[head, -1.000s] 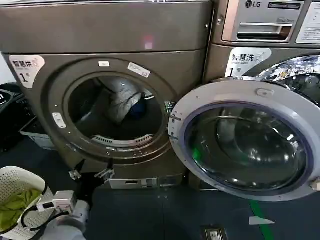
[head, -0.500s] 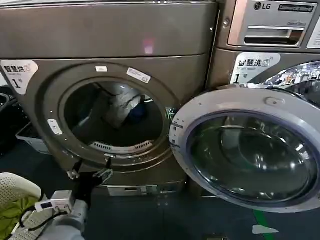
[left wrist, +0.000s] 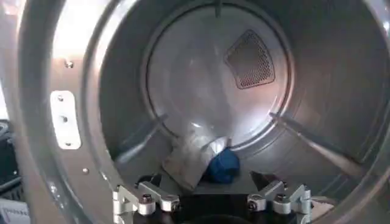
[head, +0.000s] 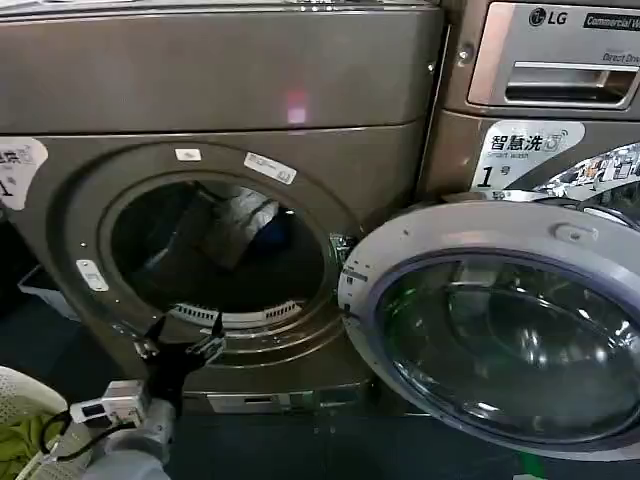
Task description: Grasp the clothes from the dryer.
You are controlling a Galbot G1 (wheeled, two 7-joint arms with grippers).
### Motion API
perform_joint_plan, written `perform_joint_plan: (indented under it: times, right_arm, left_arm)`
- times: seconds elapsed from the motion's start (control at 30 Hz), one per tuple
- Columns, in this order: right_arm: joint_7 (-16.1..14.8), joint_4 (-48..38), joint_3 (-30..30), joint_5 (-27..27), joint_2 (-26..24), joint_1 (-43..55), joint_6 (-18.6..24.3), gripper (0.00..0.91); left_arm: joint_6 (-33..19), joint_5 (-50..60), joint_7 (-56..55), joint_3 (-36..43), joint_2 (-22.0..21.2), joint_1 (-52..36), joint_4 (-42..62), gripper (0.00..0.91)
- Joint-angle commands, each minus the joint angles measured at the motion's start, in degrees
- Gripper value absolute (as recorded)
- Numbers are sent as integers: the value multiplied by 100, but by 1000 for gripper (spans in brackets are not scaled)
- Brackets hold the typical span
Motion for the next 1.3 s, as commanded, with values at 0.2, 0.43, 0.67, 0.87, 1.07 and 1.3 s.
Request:
perform_joint_plan:
  times: [0.2, 0.43, 0.67, 0.87, 1.07, 1.3]
  right_arm:
    - [-1, 10, 0, 2, -9, -9, 0, 907]
    - [1, 23, -24, -8, -12, 13, 0, 907]
    - [-3, 23, -35, -18, -10, 35, 3, 907]
    - [-3, 30, -69, -23, 6, 66, 4, 907]
    - [-1, -54, 3, -50, -39, 28, 1, 907]
    - [-19, -89, 42, -85, -22, -5, 10, 907]
  left_arm:
    - [6, -19, 5, -5, 29, -18, 21, 907]
    - [8, -22, 9, 1, 29, -38, 52, 907]
    - [10, -17, 12, 11, 19, -66, 85, 907]
    - [17, -20, 27, 38, 21, -96, 91, 907]
    - [17, -18, 25, 26, 26, -92, 92, 907]
    - [19, -29, 27, 20, 29, -110, 83, 907]
